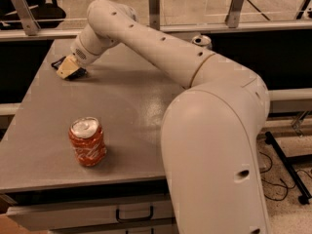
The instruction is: Move rxbar blueberry near 7up can
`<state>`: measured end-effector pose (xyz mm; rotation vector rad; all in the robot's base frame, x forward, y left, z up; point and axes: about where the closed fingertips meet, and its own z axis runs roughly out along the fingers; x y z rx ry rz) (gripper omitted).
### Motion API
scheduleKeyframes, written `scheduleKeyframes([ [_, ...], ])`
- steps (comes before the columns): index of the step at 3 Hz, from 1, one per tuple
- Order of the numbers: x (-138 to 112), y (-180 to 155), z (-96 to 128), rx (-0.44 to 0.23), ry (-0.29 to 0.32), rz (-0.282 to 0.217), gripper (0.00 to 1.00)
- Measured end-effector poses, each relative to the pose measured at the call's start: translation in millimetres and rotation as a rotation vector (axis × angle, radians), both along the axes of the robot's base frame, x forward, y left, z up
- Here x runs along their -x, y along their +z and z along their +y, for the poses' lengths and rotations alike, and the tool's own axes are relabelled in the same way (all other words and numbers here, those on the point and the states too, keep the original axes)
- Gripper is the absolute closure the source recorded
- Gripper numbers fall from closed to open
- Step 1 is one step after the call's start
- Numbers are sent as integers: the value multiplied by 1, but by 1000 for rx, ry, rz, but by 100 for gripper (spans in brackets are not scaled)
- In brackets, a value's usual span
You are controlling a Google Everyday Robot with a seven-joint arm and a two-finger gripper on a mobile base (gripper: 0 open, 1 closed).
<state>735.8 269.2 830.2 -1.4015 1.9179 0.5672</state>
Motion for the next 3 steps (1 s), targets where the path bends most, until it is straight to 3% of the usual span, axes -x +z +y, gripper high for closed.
scheduleKeyframes([
  [1, 16, 6, 1, -12, 35, 9, 88],
  [2, 40, 27, -8, -21, 86, -26, 100],
  [3, 62, 68, -42, -24, 95, -103, 100],
])
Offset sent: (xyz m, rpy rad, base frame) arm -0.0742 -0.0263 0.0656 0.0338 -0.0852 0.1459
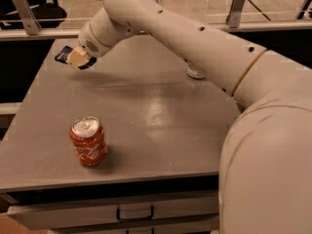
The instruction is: Move rxbar blueberry near 7up can
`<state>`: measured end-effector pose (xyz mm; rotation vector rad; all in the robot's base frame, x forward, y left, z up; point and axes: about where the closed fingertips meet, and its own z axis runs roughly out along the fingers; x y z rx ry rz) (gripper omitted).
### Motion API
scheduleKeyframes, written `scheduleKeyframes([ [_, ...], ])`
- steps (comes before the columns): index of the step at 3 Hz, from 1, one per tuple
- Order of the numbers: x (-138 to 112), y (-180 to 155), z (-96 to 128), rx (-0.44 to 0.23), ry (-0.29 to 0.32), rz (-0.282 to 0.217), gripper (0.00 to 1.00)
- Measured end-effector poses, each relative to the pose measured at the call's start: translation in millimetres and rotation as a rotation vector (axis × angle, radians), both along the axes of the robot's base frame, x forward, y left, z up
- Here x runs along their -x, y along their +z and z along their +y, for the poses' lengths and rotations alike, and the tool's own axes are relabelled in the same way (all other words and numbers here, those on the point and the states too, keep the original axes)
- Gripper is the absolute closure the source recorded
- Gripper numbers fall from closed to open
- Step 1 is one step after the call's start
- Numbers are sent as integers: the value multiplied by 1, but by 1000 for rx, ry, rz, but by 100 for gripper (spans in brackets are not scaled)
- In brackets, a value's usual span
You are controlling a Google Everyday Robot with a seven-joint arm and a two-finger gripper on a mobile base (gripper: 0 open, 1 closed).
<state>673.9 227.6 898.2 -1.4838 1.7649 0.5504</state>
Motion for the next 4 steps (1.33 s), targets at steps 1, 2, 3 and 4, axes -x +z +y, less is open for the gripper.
scheduleKeyframes([
  [1, 0, 0, 0, 0, 0, 0, 100],
  [2, -4, 0, -33, 8, -62, -17, 100],
  [3, -3, 8, -97, 30, -166, -53, 100],
  [4, 4, 6, -156, 75, -239, -47, 100],
])
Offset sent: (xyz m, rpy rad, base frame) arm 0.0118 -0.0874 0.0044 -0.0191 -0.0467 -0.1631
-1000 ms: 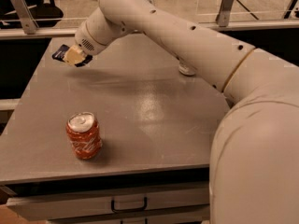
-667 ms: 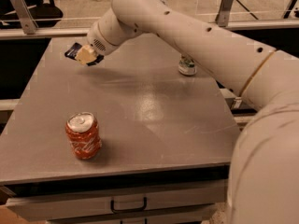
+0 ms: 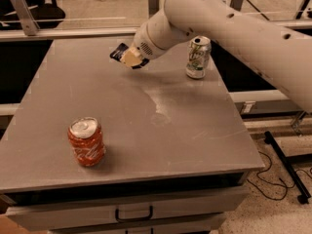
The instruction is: Move rxbar blueberry near 7up can
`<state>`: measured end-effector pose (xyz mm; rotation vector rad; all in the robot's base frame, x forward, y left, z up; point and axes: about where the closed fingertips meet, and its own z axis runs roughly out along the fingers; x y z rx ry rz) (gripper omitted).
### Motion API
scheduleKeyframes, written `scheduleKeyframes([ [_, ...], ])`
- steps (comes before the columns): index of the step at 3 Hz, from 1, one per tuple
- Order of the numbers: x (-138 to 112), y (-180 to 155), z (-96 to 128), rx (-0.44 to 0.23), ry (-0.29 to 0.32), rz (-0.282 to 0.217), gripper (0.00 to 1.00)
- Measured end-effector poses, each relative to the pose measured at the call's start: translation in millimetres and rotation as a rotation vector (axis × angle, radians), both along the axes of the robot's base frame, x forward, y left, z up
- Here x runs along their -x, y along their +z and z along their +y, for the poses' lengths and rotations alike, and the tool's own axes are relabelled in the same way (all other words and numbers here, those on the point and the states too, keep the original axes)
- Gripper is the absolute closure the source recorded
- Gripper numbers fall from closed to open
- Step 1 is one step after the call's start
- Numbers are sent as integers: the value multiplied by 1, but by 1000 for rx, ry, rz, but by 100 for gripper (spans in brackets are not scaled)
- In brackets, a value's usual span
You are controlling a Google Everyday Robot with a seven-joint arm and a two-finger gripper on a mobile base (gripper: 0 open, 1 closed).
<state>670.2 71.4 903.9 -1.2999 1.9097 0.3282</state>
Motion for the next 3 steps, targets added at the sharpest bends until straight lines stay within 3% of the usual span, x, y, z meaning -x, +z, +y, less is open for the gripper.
scheduleKeyframes([
  [1, 12, -4, -50, 49, -66, 31, 100],
  [3, 45, -15, -130, 114, -209, 100, 100],
])
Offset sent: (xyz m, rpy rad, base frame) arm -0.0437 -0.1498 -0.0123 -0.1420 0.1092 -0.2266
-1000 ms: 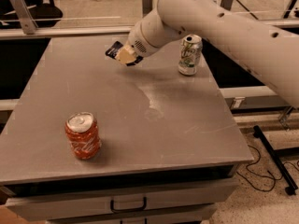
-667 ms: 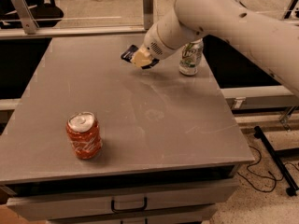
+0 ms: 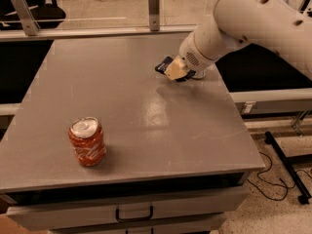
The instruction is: Move rxbar blueberry near 7up can
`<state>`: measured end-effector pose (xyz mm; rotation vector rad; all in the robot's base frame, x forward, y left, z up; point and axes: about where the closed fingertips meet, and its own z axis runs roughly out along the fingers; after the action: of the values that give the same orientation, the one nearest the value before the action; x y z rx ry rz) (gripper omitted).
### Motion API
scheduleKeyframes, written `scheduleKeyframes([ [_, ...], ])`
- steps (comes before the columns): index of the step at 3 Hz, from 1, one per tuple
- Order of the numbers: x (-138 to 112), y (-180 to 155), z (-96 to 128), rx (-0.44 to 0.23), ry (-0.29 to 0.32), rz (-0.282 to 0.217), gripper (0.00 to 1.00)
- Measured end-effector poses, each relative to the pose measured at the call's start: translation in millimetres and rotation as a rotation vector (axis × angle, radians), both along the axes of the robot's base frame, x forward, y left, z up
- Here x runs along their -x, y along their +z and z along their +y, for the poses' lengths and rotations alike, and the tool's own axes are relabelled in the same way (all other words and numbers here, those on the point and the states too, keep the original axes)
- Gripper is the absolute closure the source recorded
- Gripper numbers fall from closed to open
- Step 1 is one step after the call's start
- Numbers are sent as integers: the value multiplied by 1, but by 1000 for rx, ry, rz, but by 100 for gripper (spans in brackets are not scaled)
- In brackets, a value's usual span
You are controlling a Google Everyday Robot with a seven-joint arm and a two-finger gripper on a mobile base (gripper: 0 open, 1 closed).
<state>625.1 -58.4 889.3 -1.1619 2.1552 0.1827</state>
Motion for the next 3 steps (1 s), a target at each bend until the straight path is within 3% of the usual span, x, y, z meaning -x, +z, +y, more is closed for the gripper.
scheduleKeyframes([
  [1, 21, -12, -23, 20, -37, 50, 100],
  [2, 39, -15, -46, 41, -82, 69, 100],
  [3, 50, -5, -72, 65, -139, 51, 100],
])
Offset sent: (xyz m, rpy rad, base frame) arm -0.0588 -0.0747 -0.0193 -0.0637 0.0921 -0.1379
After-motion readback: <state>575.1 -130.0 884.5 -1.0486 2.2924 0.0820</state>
